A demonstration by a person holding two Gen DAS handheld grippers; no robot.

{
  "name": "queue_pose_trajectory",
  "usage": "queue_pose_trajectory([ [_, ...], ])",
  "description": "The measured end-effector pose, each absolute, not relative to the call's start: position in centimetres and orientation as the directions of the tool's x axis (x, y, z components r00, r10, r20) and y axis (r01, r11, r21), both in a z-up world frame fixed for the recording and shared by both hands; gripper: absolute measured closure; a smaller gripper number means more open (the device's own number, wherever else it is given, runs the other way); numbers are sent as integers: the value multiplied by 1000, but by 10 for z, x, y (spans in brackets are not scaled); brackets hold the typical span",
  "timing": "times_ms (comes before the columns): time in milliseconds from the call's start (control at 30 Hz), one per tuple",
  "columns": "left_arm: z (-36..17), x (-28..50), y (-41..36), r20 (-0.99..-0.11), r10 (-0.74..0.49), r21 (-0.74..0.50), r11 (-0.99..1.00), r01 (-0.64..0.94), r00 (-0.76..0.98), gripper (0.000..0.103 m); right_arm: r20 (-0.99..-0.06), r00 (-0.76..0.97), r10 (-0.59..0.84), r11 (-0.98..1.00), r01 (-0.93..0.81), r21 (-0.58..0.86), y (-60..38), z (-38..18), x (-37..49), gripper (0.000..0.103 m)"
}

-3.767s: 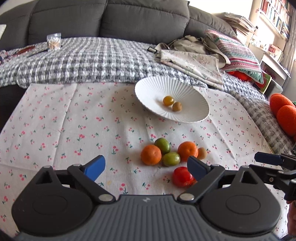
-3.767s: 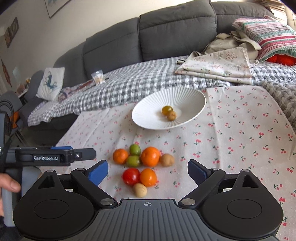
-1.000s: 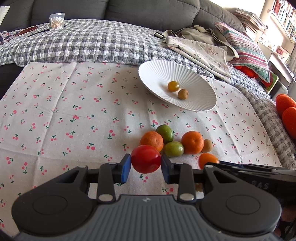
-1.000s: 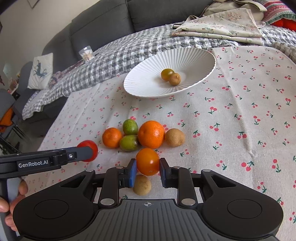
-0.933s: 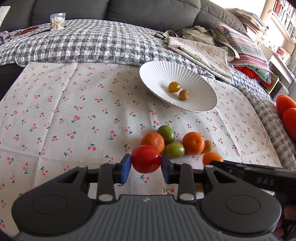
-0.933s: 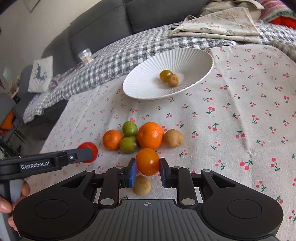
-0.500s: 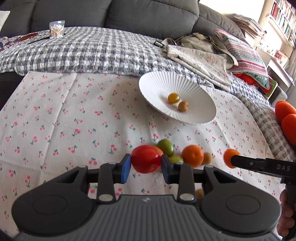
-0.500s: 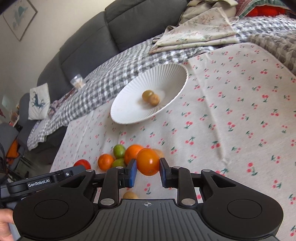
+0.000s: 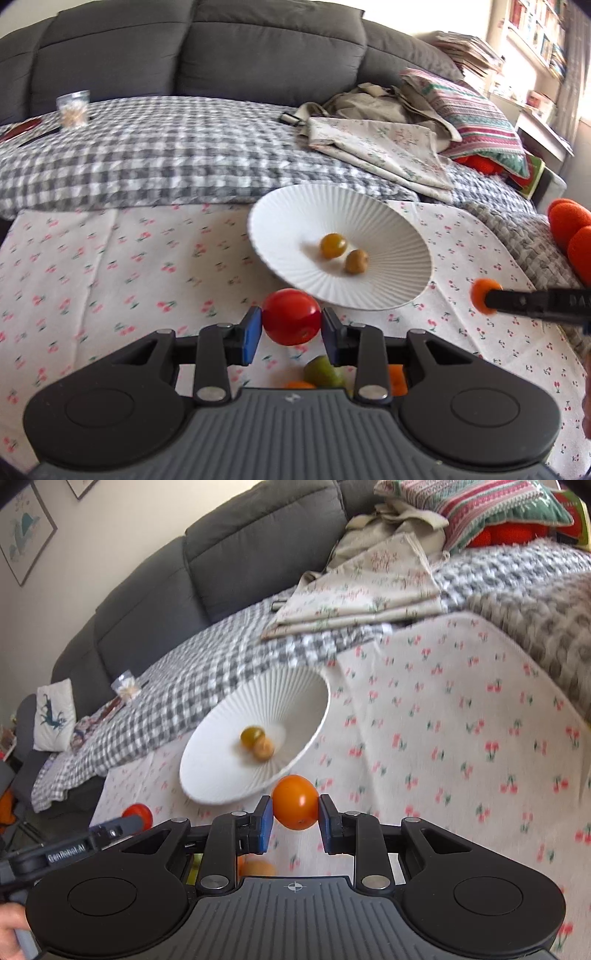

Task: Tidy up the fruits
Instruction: 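Carry the red tomato and small orange into the bowl and release both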

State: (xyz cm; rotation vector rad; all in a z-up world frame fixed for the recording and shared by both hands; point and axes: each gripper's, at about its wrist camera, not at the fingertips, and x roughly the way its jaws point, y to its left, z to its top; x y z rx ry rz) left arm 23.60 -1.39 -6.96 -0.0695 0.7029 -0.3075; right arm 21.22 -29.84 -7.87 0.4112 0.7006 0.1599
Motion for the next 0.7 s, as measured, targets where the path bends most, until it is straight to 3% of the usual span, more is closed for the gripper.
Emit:
queue_pose_trajectory([
  [367,-74,266,-53,-591,-325,-95,937,337,738,70,-568,782,256,937,-55,345,-278,-75,248,78],
  [700,-91,288,-68,-603,-305,-40,935,354,738,70,-600,769,219,967,-89,239,-255,-89,272,78],
])
